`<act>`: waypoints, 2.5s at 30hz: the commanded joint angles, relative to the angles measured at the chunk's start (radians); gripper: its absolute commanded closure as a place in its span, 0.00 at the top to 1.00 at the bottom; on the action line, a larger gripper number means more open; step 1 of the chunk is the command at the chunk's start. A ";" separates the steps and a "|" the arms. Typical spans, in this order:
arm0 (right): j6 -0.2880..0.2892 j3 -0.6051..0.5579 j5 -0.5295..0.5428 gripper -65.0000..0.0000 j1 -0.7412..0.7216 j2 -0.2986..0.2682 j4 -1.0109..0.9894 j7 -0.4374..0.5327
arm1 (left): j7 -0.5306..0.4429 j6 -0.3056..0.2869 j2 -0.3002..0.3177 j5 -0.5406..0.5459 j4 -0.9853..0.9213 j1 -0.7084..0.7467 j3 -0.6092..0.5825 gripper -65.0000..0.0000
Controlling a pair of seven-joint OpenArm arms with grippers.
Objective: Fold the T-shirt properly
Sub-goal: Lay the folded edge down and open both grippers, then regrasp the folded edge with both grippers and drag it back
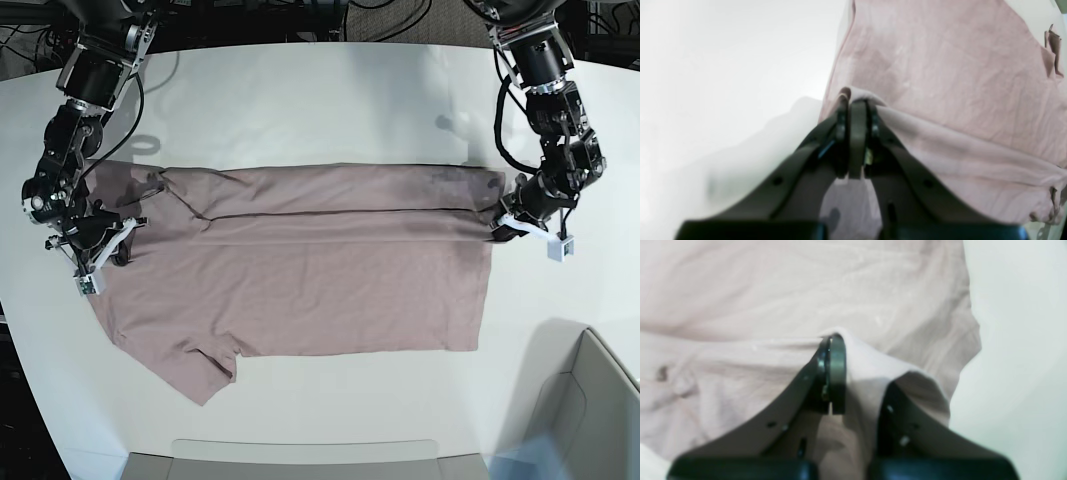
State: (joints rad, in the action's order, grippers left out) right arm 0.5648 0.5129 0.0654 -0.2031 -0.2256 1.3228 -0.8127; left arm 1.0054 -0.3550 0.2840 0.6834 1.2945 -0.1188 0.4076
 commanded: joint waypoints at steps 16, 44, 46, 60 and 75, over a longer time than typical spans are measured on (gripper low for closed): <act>-0.001 -0.030 0.000 0.31 -0.048 -0.031 -0.009 0.042 | -0.052 -0.003 0.014 -0.097 0.021 -0.029 0.007 0.00; 0.001 -0.055 0.192 0.44 0.204 -0.007 0.251 0.036 | -0.052 0.018 0.016 -0.103 0.018 -0.018 0.087 0.07; 0.001 -0.061 0.193 0.44 0.210 -0.004 0.249 0.036 | -0.050 0.086 0.016 -0.103 0.020 -0.020 0.078 0.18; 0.001 -0.061 0.190 0.44 0.207 0.013 0.255 0.036 | -0.142 0.251 0.016 -0.097 0.023 -0.022 0.080 0.24; 0.001 -0.167 0.189 0.44 0.239 0.064 0.218 0.039 | -0.161 0.228 0.008 -0.093 0.284 0.078 0.011 0.16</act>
State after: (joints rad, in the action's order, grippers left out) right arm 0.5648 0.3397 0.2405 0.0502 -0.1429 1.5238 -0.7986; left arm 0.8425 -0.1223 0.2852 0.5858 1.5696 -0.0349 0.4191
